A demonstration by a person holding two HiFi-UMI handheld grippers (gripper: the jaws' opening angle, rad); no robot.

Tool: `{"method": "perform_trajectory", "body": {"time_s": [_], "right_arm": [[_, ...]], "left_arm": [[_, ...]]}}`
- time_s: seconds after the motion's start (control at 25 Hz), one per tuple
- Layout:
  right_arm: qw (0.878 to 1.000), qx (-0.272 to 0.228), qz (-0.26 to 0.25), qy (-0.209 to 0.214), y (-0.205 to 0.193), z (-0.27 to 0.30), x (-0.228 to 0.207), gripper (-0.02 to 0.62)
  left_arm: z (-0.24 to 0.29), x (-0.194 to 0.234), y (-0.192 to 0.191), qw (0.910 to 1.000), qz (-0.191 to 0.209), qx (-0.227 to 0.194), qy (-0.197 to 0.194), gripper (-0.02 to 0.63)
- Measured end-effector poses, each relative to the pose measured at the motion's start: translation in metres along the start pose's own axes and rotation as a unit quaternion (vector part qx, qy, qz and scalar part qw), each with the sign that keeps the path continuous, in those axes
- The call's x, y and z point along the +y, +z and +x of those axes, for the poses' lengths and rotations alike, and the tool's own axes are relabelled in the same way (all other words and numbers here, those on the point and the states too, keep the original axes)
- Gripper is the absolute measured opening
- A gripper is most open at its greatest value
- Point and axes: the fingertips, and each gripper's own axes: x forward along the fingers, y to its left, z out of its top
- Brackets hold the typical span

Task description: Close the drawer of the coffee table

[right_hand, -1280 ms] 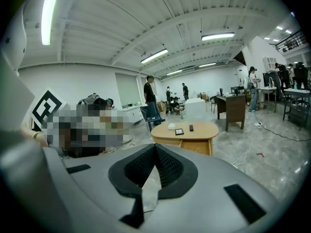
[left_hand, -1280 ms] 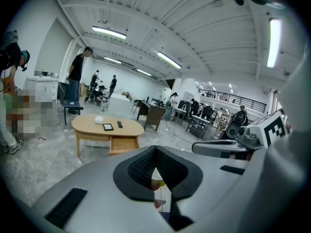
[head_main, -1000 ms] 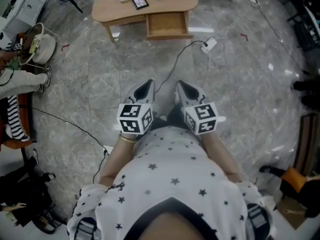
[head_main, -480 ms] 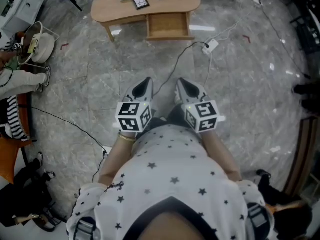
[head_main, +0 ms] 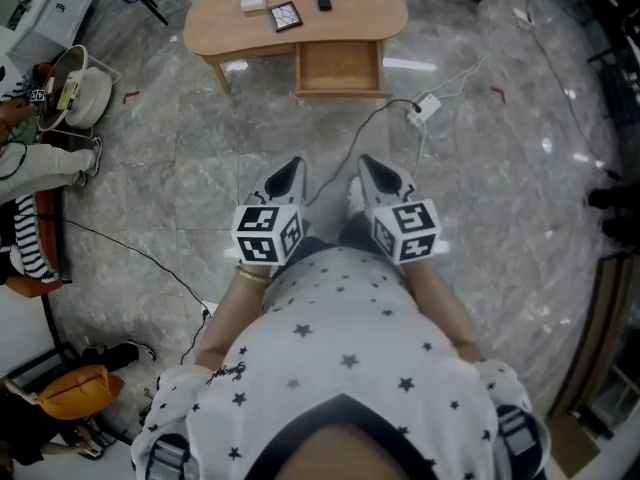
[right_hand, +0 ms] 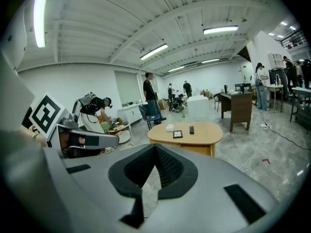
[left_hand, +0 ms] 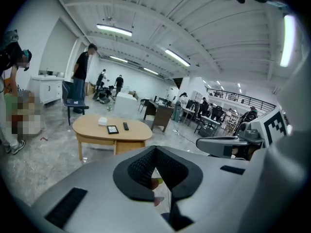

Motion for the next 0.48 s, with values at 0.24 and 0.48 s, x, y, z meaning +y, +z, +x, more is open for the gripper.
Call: {"method": "perform_trajectory", "body": {"time_s": [0.24, 0.48], "right_arm": [[1.0, 0.011, -0.009, 0.008, 0.021, 0.023, -0.03, 0.008], [1.0, 0.018, -0.013, 0.016, 0.039, 0.044, -0.066, 0.008]], "left_arm": [[0.035, 0.008, 0.023, 0.9998, -0.019, 0.001, 0.01, 0.008], [0.073, 0.006, 0.045, 0.9995, -0.026, -0.001, 0.017, 0.008]]}}
